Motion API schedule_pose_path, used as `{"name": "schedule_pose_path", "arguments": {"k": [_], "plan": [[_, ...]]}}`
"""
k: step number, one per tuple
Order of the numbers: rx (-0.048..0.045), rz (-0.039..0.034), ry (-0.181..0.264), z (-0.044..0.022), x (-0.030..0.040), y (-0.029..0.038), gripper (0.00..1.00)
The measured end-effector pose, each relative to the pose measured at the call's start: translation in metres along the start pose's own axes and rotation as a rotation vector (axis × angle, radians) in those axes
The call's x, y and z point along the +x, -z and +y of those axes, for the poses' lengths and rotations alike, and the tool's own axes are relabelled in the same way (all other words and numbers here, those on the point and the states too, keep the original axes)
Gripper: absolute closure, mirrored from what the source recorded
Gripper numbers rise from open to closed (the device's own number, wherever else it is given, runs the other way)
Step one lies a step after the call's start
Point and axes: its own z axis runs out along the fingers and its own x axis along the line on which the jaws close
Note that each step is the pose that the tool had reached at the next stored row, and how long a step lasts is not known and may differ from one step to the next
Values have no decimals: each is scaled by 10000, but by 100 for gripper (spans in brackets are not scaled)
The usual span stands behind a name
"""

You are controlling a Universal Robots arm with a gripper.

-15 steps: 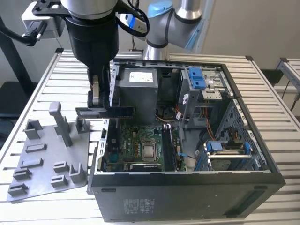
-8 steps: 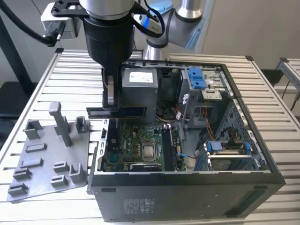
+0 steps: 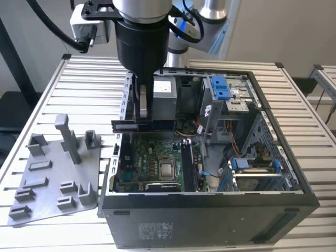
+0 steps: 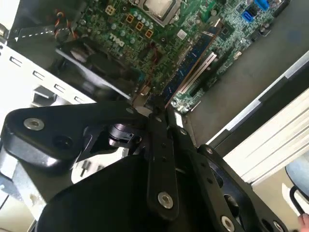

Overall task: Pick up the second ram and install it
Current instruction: 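Pick up the second ram and move it above second insertion slot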

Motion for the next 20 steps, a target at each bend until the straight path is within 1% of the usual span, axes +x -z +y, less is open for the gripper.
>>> {"name": "schedule_pose_path", "arguments": {"k": [8, 20], "plan": [[-14, -1, 0, -294, 17, 11, 85], [-41, -7, -2, -761, 48, 28, 85]]}}
